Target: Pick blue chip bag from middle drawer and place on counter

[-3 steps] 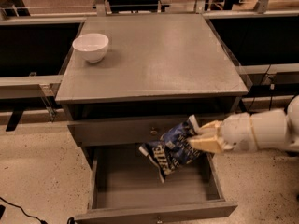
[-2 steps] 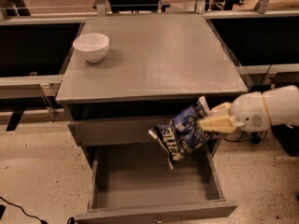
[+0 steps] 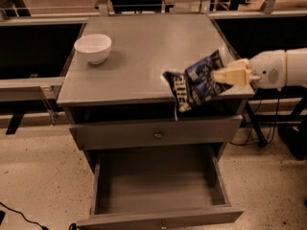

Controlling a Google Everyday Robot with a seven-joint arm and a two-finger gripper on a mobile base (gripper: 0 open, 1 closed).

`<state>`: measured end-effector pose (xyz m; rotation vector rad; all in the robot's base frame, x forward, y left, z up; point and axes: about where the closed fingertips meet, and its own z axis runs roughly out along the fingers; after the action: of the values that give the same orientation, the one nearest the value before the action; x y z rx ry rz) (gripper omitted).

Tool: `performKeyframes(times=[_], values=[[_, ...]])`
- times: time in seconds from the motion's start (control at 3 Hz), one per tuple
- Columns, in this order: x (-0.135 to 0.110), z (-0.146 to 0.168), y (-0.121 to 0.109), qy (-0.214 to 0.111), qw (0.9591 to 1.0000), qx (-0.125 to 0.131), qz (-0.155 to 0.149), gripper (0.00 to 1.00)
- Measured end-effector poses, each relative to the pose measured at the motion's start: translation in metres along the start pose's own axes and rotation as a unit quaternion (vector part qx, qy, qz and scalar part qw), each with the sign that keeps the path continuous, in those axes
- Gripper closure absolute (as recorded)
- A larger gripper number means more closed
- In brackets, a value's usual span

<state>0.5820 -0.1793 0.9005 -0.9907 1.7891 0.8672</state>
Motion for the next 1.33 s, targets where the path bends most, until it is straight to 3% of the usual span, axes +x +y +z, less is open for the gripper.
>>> performKeyframes(times=[0.33,1.0,1.33], values=[[-0.04,-0.005,-0.026,-0.046,0.9983,0.033,-0.009,1.0],[-0.045,-0.005,-0.029,-0.066,0.9969,0.042,-0.003,1.0],[-0.065,0.005,-0.024,-0.125,0.9906,0.05,0.023,1.0]])
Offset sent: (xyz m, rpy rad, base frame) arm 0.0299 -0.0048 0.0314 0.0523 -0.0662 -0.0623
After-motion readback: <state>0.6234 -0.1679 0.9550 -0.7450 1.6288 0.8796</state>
